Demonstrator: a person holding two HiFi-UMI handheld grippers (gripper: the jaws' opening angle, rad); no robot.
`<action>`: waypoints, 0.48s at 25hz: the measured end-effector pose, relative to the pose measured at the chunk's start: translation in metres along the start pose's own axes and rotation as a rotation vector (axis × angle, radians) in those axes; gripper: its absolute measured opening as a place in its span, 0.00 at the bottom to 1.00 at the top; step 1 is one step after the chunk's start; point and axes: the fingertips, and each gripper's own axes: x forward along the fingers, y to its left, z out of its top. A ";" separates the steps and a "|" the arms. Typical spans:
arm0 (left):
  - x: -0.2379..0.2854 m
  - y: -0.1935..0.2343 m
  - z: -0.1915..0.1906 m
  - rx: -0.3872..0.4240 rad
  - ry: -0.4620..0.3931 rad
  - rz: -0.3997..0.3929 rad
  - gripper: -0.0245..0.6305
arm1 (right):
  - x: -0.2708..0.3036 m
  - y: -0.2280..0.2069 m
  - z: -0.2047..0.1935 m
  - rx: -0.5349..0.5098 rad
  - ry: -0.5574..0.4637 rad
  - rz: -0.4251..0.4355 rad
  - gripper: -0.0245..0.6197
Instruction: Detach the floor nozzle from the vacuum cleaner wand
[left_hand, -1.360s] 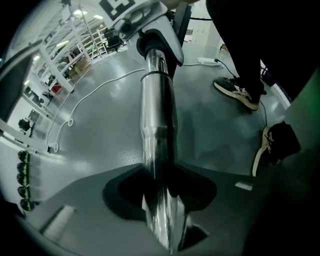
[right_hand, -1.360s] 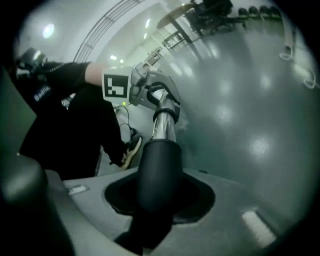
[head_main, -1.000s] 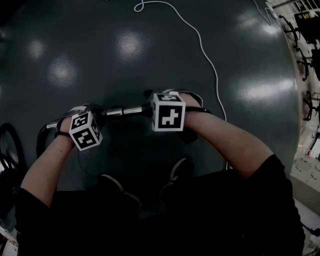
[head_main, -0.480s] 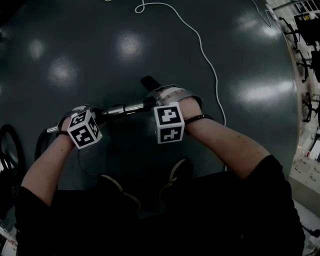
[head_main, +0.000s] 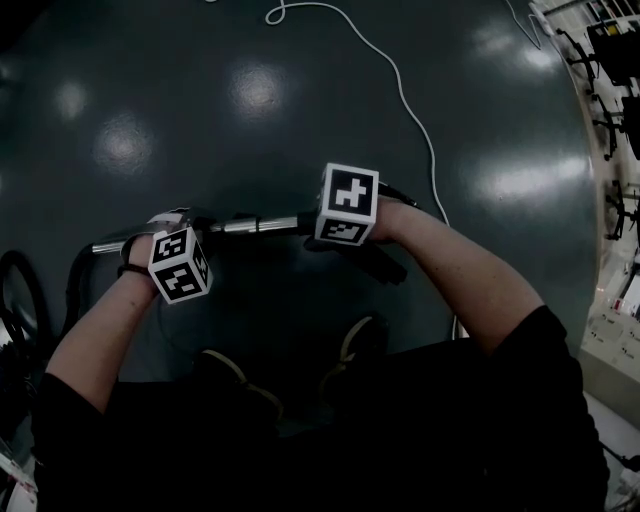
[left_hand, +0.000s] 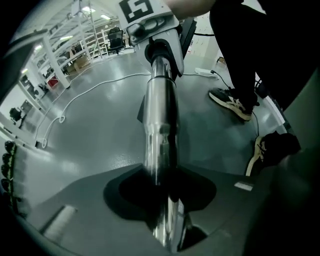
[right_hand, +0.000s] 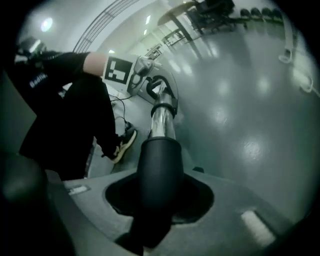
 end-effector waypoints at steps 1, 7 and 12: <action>0.001 -0.001 -0.002 -0.010 0.004 -0.009 0.26 | 0.000 -0.004 0.004 -0.056 -0.003 -0.068 0.21; 0.005 -0.002 -0.010 -0.112 0.000 -0.102 0.26 | -0.008 -0.041 0.016 -0.490 0.086 -0.562 0.21; 0.007 -0.006 -0.004 -0.181 -0.055 -0.161 0.26 | -0.026 -0.068 0.021 -0.822 0.158 -0.957 0.21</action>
